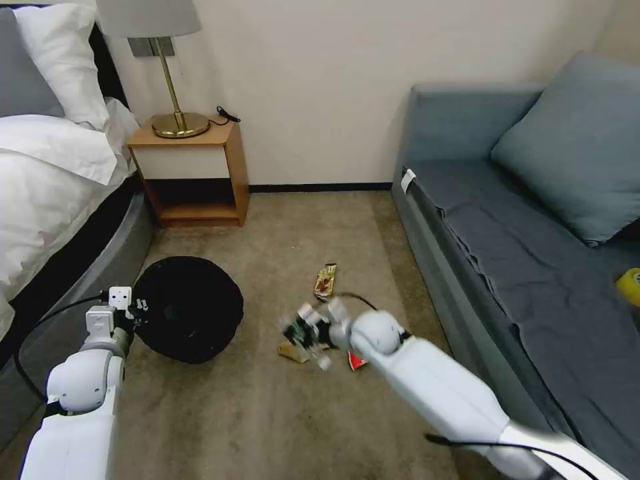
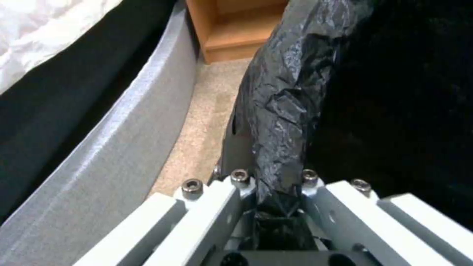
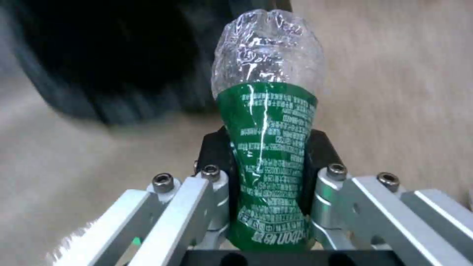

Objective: Pick up the trash bin, then pick up the garbage on the floor and place it into the trash bin.

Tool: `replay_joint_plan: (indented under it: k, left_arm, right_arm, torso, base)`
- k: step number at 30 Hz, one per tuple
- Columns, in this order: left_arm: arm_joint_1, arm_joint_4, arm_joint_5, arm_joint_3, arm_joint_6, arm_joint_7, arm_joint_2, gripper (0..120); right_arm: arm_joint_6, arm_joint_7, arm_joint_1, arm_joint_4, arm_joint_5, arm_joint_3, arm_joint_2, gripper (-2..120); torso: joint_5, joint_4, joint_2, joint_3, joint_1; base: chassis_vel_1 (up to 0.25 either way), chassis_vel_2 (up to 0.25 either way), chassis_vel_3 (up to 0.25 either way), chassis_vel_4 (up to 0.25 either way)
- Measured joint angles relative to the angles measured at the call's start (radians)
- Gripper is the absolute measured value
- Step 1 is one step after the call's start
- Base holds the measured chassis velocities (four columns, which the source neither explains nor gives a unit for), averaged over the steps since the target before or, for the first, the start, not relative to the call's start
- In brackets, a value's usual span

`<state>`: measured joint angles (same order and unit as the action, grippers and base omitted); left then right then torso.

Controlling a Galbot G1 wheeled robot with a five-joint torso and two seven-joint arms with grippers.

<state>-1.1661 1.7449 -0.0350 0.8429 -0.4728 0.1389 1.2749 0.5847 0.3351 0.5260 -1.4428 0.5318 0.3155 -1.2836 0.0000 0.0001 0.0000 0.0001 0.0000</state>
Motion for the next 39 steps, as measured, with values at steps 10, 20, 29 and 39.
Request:
replay_joint_plan:
  k: [10,20,29,39]
  left_arm:
    - [0.015,0.009,0.0,-0.016,-0.014,-0.002,0.002,1]
    - [0.015,0.01,0.001,-0.027,-0.016,-0.005,0.018,1]
    - [0.006,0.023,0.001,-0.025,-0.016,-0.006,0.028,1]
    - [0.005,0.029,0.004,-0.029,-0.016,-0.011,0.046,1]
  right_arm:
    - [0.002,-0.032,-0.146,0.056,0.086,0.046,-0.126,19]
    - [-0.094,-0.046,-0.207,0.222,0.077,0.125,-0.233,19]
    - [-0.189,-0.067,-0.215,0.359,0.058,0.143,-0.32,19]
    - [-0.195,-0.075,-0.202,0.355,0.053,0.147,-0.313,42]
  torso:
    - [-0.0002,-0.0001,0.0,0.0,0.0]
    - [-0.0003,-0.0002,0.0,0.0,0.0]
    - [-0.0002,0.0,0.0,0.0,0.0]
    - [0.0,-0.0001,0.0,0.0,0.0]
  base:
    - [0.0,0.0,0.0,0.0]
    - [0.0,0.0,0.0,0.0]
    - [0.0,0.0,0.0,0.0]
    - [0.0,0.0,0.0,0.0]
